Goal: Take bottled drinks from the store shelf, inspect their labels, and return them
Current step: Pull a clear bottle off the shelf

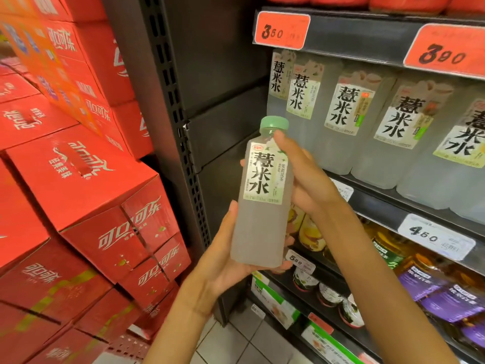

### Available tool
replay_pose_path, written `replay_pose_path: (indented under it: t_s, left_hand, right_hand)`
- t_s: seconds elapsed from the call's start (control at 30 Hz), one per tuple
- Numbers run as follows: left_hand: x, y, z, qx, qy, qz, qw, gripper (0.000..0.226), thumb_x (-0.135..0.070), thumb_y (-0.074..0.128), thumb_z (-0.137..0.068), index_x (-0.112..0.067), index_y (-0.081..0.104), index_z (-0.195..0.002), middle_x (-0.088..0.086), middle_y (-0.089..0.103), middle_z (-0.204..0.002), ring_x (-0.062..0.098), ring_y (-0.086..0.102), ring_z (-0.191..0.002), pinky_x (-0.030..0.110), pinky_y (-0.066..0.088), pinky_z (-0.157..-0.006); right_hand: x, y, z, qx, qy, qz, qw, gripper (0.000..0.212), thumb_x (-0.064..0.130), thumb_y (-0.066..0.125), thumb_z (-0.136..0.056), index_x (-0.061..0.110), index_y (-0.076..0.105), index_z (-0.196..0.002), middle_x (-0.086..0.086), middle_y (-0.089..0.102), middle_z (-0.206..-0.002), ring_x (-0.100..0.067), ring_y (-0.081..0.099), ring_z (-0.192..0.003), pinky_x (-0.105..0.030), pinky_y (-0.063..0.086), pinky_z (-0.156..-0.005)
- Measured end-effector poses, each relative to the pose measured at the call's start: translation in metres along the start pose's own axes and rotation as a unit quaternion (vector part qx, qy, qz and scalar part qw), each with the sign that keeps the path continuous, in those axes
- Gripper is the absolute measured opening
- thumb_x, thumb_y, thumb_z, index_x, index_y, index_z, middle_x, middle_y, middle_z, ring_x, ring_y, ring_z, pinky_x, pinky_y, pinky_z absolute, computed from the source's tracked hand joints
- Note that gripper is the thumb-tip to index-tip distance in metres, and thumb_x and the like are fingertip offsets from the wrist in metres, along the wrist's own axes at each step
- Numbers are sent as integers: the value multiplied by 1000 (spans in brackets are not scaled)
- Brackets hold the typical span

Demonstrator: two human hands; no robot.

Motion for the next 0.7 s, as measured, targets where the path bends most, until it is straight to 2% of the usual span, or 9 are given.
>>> replay_pose_path:
  t_s: [0.07,0.1,0.17,0.2,0.27,0.4,0.53,0.6,0.7]
  left_hand:
    - [-7,-6,1,-57,31,-93,994,61,-64,54,-82,-31,53,-133,11,58,-132,31,55,-119,65,38,-100]
    - [-9,-7,3,-83,42,-137,986,61,-65,57,-79,-33,55,-131,9,60,-131,30,56,-118,64,39,-100]
    - [-12,-5,6,-127,67,-239,960,54,-60,69,-74,-37,61,-122,2,66,-122,23,62,-111,52,52,-91]
    - [-14,-3,7,-138,81,-291,943,48,-51,73,-73,-40,61,-118,-2,67,-119,18,64,-109,40,57,-83]
    - [-16,0,7,-142,104,-361,916,52,-37,77,-71,-40,58,-119,-8,66,-119,12,63,-109,25,55,-80]
    - [-22,1,4,-160,142,-388,896,59,-30,81,-66,-39,57,-120,-10,65,-120,9,62,-110,21,52,-82]
    - [-27,1,1,-169,162,-414,880,62,-18,84,-68,-39,57,-119,-12,65,-119,6,62,-109,15,51,-80]
    - [-31,1,-3,-175,173,-433,867,61,-10,83,-69,-33,56,-119,-15,67,-116,4,63,-107,13,51,-79]
    - [-31,1,-6,-172,187,-439,862,61,-4,80,-71,-25,54,-121,-15,66,-117,4,63,-108,13,50,-81]
  right_hand:
    - [2,0,-2,-5,-40,15,999,41,38,64,-86,12,58,-117,-18,68,-111,-31,65,-107,-46,52,-93]
    - [3,0,-2,-4,-57,17,998,36,36,62,-87,13,59,-115,-17,69,-109,-32,65,-107,-46,52,-92]
    - [5,2,-2,3,-82,12,997,35,34,60,-88,13,59,-116,-20,66,-112,-36,62,-111,-51,49,-96]
    - [6,2,-1,9,-93,13,996,37,34,59,-88,13,58,-119,-22,64,-115,-38,60,-113,-53,47,-98]
    - [9,3,1,25,-113,27,993,42,33,58,-88,13,53,-125,-22,63,-119,-39,60,-114,-55,47,-98]
    - [21,9,9,72,-165,60,982,56,37,66,-84,10,49,-129,-11,65,-121,-39,60,-113,-48,52,-91]
    - [31,15,19,128,-194,111,966,59,50,72,-77,20,57,-125,-9,62,-128,-38,57,-118,-54,48,-94]
    - [34,18,22,151,-205,148,956,53,45,71,-78,23,59,-124,-9,62,-128,-36,57,-118,-55,48,-95]
    - [34,23,23,154,-211,179,948,46,27,67,-80,20,58,-124,-10,63,-125,-30,60,-115,-48,51,-93]
Point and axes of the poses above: each hand's wrist, its own z-axis away from the middle knuckle, its own y-axis out of the palm, x = y × z, the point moved 3 cm from there along -z, towards the middle knuckle
